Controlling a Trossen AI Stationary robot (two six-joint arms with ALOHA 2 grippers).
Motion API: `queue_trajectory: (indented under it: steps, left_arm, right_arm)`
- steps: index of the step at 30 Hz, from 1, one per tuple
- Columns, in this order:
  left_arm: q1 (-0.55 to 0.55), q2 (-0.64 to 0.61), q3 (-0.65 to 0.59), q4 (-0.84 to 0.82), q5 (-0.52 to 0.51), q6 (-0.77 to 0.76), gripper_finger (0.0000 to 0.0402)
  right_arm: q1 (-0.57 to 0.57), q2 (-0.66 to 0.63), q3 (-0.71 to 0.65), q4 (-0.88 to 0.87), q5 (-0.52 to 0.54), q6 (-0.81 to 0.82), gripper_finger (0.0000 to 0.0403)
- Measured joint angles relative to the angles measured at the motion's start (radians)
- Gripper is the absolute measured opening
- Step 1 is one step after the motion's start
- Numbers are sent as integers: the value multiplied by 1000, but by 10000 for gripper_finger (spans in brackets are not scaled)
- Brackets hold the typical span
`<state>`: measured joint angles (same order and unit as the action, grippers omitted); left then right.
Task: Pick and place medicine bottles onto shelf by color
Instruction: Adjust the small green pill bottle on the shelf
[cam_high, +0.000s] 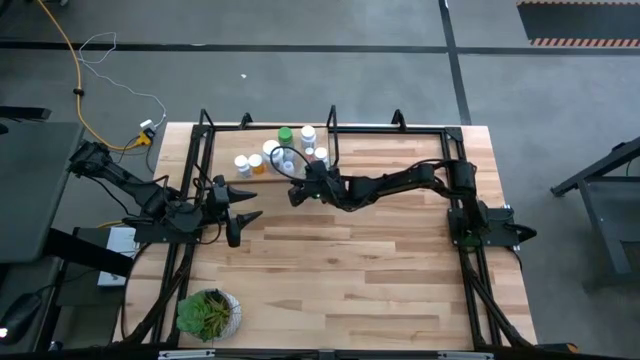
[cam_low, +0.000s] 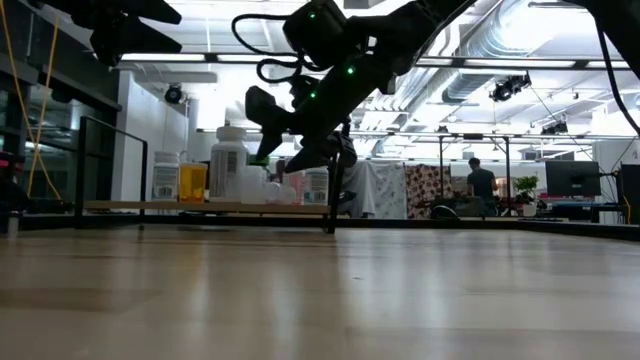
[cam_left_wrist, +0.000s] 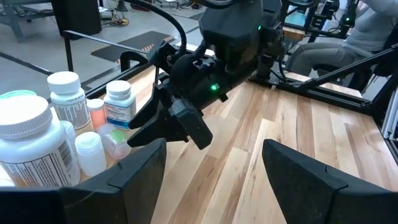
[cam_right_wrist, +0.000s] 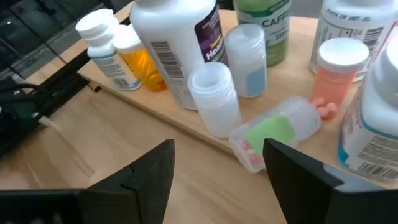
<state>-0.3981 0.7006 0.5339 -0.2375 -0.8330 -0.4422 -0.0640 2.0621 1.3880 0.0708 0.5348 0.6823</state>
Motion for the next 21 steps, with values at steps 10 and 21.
queue_trajectory:
  steps: [10, 21]
  left_arm:
    - [0, 0, 0, 1, 0, 0, 257]
    - [0, 0, 0, 3, 0, 0, 257]
  right_arm:
    - [23, 14, 0, 6, 54, 79, 236]
    - [91, 42, 0, 22, 255, 100, 236]
